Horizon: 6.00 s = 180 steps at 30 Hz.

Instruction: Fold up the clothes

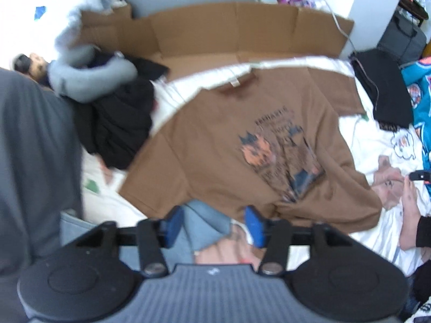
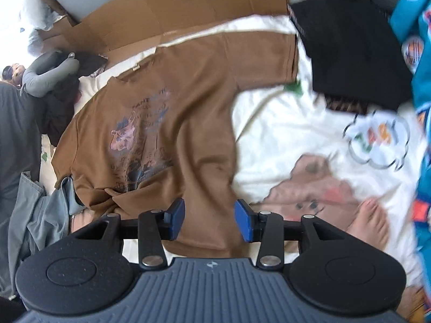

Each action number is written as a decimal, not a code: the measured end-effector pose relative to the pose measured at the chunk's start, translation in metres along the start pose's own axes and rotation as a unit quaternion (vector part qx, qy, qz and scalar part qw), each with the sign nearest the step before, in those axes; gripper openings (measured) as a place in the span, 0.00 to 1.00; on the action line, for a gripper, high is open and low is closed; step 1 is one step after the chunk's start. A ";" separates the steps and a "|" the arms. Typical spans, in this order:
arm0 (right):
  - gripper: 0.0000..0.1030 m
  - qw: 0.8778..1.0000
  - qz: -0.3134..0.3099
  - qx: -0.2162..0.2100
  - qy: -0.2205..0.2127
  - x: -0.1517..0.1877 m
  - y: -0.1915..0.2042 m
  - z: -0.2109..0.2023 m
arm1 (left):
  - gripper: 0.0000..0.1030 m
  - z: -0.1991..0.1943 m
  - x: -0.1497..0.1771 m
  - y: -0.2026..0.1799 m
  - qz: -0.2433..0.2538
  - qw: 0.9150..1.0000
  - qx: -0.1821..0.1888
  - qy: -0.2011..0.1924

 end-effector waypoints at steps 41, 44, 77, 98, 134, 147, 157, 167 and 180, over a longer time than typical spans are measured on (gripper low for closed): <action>0.51 0.997 0.042 0.040 0.041 0.108 -0.033 0.088 | 0.47 0.240 0.164 -0.103 -0.032 0.997 0.064 -0.024; 0.51 0.998 0.038 0.039 0.042 0.102 -0.033 0.101 | 0.46 0.247 0.166 -0.102 -0.034 0.997 0.071 -0.014; 0.03 0.992 -0.054 0.078 0.083 0.089 -0.010 0.115 | 0.08 0.151 0.278 -0.044 -0.316 0.943 0.096 -0.033; 0.03 0.984 -0.070 0.119 0.112 0.115 -0.012 0.109 | 0.08 0.149 0.322 -0.066 -0.320 0.943 0.080 0.046; 0.38 0.998 0.037 -0.006 0.043 0.093 -0.027 0.171 | 0.08 0.179 0.258 -0.021 -0.311 0.950 0.017 0.018; 0.43 0.997 0.043 -0.025 0.067 0.089 -0.017 0.208 | 0.08 0.186 0.284 -0.019 -0.327 0.944 0.024 0.044; 0.02 0.994 0.006 -0.008 0.107 0.069 -0.011 0.173 | 0.08 0.184 0.286 -0.023 -0.342 0.938 0.036 0.036; 0.39 0.995 0.032 0.021 0.093 0.057 -0.052 0.135 | 0.08 0.179 0.292 -0.032 -0.347 0.936 0.042 0.028; 0.39 0.989 0.094 -0.008 0.111 0.074 -0.105 0.129 | 0.08 0.180 0.291 -0.027 -0.347 0.937 0.034 0.034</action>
Point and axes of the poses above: each gripper's, at about its wrist camera, not at the fingertips, and z roughly the way its jaws point, y to its left, x to its underside, the point moved 1 cm from there along z, roughly the way its jaws point, and after that the axes turned 1 degree about -x, right-handed, at the moved point
